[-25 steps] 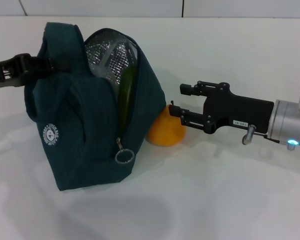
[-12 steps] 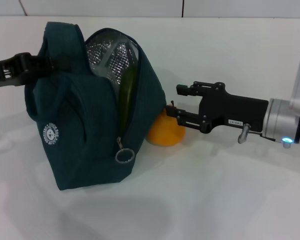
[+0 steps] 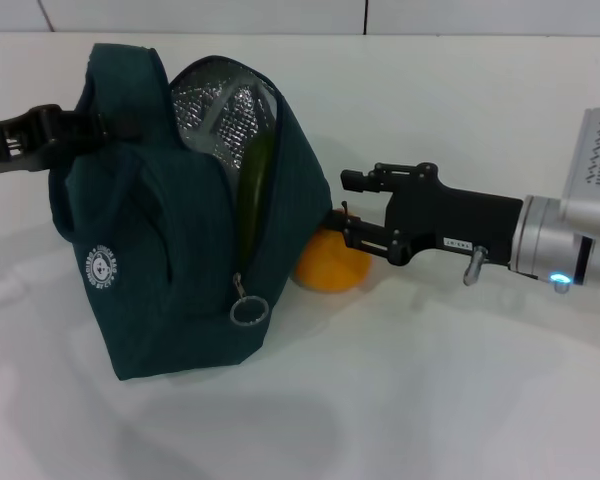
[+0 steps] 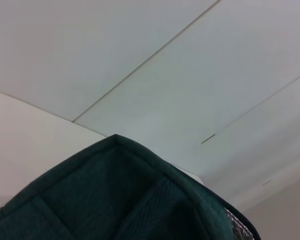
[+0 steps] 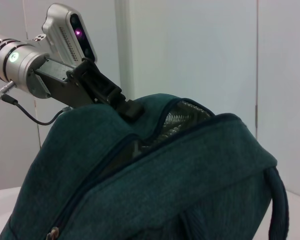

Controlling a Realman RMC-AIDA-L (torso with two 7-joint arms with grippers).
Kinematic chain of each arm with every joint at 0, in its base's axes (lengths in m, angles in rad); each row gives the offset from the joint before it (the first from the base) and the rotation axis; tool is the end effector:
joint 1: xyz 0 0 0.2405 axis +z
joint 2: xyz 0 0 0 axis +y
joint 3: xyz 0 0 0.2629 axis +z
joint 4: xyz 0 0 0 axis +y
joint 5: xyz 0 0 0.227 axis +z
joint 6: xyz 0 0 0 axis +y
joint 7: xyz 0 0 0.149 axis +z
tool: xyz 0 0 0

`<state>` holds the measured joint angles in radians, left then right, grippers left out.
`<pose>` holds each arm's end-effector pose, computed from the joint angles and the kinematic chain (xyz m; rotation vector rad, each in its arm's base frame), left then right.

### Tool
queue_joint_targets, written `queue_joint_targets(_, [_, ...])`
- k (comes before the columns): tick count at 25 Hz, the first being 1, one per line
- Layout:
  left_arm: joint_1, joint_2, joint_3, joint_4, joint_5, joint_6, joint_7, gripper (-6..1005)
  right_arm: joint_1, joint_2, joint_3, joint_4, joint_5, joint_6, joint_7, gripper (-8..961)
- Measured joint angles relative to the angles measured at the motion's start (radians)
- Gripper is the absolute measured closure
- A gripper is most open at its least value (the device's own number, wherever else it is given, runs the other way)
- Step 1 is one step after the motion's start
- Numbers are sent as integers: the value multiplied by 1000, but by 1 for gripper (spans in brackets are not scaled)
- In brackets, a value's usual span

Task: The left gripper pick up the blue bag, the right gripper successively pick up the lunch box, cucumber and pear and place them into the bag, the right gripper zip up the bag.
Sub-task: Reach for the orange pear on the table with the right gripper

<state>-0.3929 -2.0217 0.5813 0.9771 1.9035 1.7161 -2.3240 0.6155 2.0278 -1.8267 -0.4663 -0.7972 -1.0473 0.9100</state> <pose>-0.2900 0.3315 0.0974 -2.2702 -1.6046 -0.9574 0.2012 0.3697 -0.1057 -2.6771 0.2243 0.7863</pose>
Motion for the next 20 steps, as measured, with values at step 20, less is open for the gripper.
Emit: queue_joint_targets(20, [-3, 3, 0, -12, 0, -9, 0, 953, 2, 0, -25, -8, 10, 23, -35, 769])
